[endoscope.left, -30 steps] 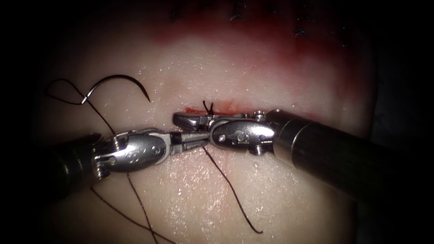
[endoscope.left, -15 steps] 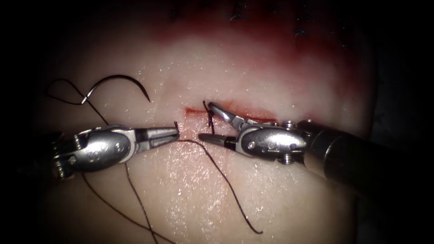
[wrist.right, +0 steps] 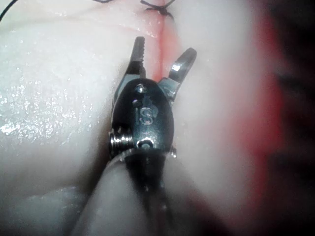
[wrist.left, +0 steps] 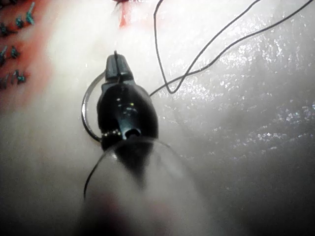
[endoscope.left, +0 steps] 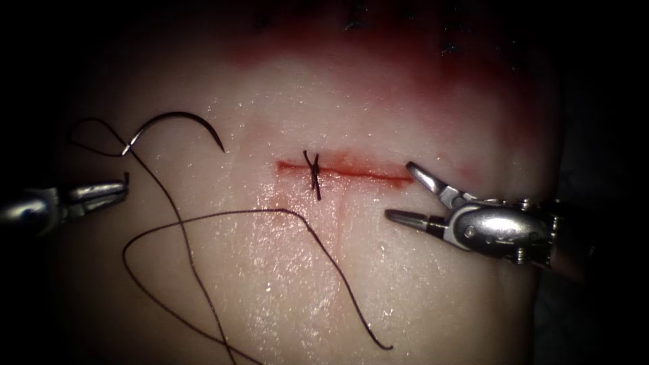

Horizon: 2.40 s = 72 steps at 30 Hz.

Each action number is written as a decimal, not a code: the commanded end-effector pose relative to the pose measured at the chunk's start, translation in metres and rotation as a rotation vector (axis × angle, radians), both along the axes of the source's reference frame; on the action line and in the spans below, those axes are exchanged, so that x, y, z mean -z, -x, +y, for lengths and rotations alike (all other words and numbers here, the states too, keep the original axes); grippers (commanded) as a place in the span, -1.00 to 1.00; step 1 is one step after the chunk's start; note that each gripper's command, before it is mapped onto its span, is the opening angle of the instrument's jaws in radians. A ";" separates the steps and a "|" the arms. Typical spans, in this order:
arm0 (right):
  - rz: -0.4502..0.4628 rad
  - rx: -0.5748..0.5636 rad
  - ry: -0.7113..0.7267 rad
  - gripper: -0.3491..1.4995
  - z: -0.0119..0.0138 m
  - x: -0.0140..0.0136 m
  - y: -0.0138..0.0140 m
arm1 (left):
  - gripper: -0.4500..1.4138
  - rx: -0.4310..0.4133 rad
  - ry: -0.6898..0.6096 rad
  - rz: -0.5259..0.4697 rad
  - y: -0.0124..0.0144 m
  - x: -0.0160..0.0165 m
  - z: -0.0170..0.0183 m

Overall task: Wound Closure
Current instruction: Place off-cut out of work zone, then pick up needle with left gripper

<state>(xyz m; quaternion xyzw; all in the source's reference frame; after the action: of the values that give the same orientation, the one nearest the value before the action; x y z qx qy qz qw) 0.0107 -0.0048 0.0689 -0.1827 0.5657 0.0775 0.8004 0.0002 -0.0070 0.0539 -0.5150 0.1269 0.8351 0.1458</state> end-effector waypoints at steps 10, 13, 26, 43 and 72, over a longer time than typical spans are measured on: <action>0.004 0.003 -0.009 0.93 -0.0001 -0.0004 0.0000 | -0.89 0.071 -0.101 -0.051 0.0000 -0.0076 -0.0039; 0.006 0.002 -0.010 0.91 -0.0003 -0.0001 0.0001 | -0.89 0.097 -0.171 -0.001 -0.0006 -0.0105 -0.0048; 0.009 0.002 -0.021 0.87 -0.0004 0.0007 0.0003 | -0.49 0.168 -0.292 0.025 -0.0032 -0.0155 -0.0064; 0.009 0.002 -0.022 0.87 -0.0008 0.0011 0.0003 | -0.44 0.278 -0.475 0.010 -0.0064 -0.0154 -0.0086; 0.005 0.001 -0.029 0.89 -0.0011 0.0012 0.0001 | 0.23 0.300 -0.354 -0.075 0.0004 -0.0015 -0.0010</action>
<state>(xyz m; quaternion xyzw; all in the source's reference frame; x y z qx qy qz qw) 0.0099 -0.0060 0.0670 -0.1712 0.5661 0.0863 0.8017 -0.0004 -0.0073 0.0542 -0.4855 0.0542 0.7953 0.3589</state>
